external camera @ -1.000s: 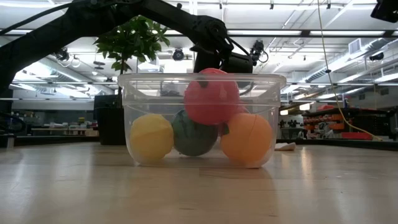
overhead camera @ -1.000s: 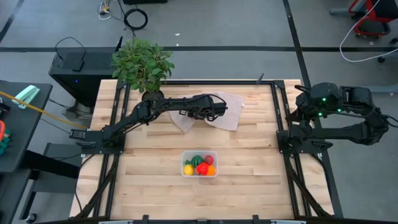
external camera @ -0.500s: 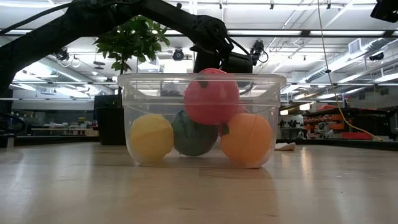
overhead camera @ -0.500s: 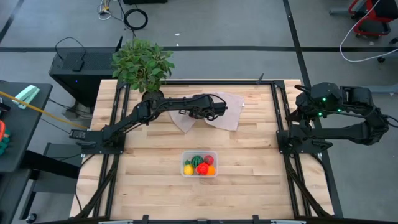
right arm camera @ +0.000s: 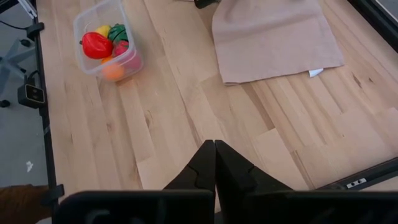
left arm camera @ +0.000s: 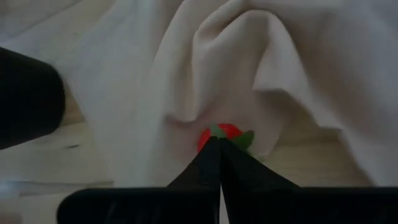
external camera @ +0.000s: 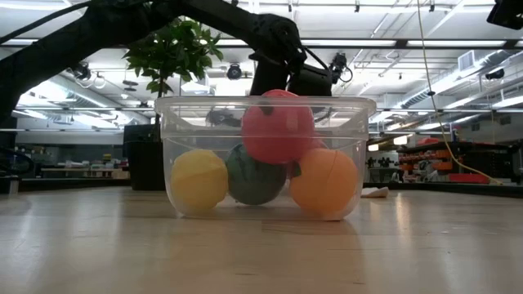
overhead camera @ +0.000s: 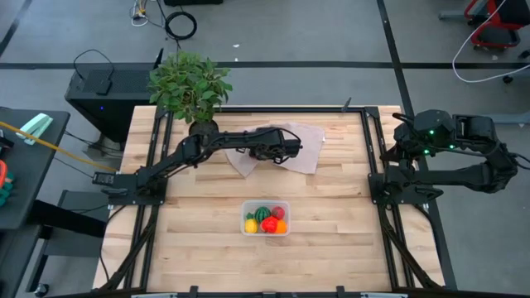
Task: Pick and placing Produce into tupperware
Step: Put the strawberry into the transparent bin
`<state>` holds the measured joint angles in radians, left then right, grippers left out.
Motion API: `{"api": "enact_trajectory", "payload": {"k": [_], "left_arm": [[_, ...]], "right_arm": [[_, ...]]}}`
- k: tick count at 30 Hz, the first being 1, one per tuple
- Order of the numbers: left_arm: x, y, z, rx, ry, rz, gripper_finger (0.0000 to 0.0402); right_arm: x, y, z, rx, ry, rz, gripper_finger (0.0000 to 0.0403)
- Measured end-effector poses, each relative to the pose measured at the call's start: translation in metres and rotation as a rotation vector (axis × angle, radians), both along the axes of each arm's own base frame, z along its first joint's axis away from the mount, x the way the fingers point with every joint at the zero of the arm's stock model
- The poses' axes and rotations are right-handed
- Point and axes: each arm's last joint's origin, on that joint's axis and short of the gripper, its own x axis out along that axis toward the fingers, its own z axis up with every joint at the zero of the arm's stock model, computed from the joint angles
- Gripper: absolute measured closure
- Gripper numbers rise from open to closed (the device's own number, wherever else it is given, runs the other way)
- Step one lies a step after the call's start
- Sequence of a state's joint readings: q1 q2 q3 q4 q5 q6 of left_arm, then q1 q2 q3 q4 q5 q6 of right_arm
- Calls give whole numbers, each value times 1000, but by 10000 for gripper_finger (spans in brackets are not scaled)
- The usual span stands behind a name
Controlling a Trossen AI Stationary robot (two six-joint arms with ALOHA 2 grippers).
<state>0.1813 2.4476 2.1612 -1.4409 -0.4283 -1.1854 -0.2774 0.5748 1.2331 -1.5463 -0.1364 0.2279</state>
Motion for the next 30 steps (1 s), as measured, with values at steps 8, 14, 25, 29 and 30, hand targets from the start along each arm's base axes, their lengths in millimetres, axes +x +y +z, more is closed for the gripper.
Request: {"api": "enact_trajectory", "payload": {"k": [8, 14, 25, 29, 30], "left_arm": [[-7, -15, 43, 79, -67, -35, 398], [-17, -34, 88, 110, -184, -66, 399], [-32, -100, 137, 103, -380, -119, 400], [-36, -131, 143, 62, -431, -139, 400], [-36, -138, 144, 55, -452, -134, 400]], "right_arm": [[0, 0, 0, -2, 0, 2, 395], [0, 0, 0, -2, 1, 3, 396], [0, 0, 0, -2, 1, 3, 396], [0, 0, 0, -7, 2, 10, 396], [0, 0, 0, -7, 2, 9, 396]]}}
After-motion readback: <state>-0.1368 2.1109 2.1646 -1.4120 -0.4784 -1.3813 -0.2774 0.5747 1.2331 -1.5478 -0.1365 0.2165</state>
